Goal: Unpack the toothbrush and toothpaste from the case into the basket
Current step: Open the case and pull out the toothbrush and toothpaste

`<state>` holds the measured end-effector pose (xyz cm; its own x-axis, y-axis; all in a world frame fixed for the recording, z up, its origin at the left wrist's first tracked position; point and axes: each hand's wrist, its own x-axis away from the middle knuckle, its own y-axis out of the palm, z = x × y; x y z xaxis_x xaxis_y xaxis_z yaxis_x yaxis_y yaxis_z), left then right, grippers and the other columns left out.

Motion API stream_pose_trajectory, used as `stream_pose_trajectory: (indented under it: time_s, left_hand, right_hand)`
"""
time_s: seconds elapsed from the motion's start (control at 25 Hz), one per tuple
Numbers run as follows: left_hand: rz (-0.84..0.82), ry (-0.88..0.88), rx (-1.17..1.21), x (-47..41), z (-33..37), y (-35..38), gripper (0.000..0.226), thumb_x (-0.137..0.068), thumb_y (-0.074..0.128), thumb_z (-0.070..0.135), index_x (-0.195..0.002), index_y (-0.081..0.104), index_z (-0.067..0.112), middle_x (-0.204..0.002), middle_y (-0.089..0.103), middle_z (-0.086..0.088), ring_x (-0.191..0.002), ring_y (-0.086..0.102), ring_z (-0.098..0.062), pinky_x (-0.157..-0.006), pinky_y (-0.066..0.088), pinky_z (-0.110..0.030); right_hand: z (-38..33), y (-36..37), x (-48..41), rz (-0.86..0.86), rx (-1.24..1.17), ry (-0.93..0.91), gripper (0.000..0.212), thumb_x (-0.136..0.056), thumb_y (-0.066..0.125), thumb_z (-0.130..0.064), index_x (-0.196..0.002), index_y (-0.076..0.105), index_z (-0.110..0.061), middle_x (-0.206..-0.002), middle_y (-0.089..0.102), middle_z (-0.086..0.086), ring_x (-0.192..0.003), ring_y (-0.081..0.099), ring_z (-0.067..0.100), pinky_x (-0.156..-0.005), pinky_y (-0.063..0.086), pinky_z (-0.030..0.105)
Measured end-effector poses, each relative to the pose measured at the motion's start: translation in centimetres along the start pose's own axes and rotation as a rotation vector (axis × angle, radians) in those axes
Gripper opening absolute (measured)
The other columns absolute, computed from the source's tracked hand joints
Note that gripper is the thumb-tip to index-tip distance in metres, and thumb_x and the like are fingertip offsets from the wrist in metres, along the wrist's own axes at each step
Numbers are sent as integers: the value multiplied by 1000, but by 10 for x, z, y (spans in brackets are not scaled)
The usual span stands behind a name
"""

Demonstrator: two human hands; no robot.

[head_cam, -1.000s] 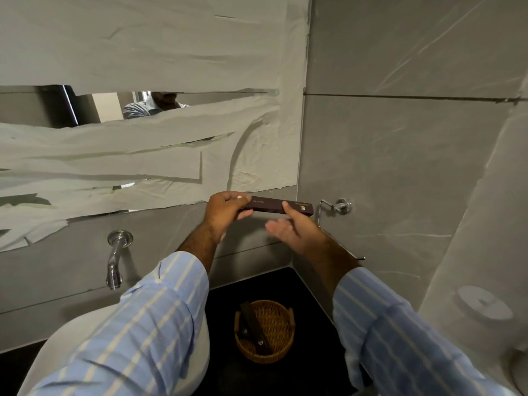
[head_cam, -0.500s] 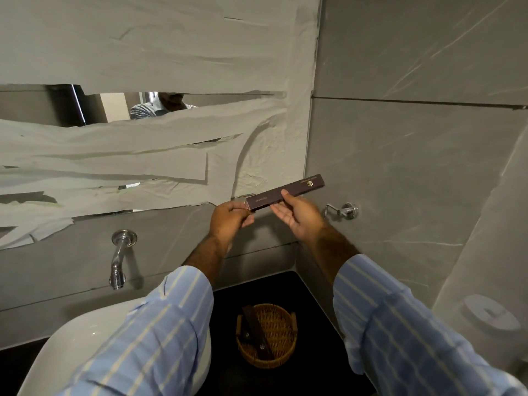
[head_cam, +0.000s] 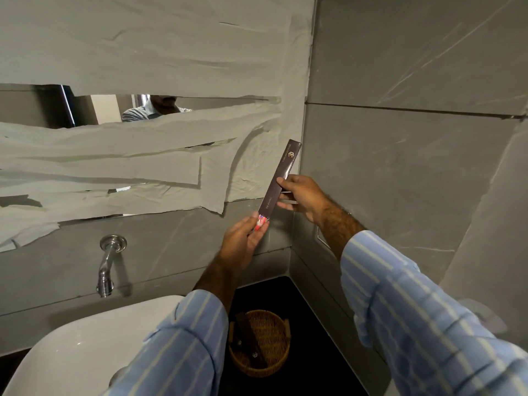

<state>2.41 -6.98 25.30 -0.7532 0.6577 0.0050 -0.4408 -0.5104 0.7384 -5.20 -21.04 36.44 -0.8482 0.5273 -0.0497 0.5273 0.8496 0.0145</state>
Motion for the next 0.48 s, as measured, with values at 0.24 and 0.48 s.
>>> stream_pose_trajectory:
  time_s: [0.24, 0.48]
  left_hand:
    - [30, 97, -295, -3, -12, 5, 43, -93, 65, 7, -131, 56, -8, -122, 67, -23, -97, 72, -22, -75, 62, -25]
    - [83, 390, -1112, -6, 1, 6, 31, -88, 72, 29, -112, 75, 9, -89, 79, -11, -79, 75, -29, -77, 61, -40]
  right_hand:
    - [7, -9, -7, 122, 3, 1, 19, -94, 61, -22, -76, 58, -18, -85, 69, 4, -68, 64, 14, -66, 61, 32]
    - [3, -17, -15, 222, 14, -32, 14, -92, 65, -24, -84, 61, -13, -96, 71, 13, -69, 67, 19, -68, 62, 36]
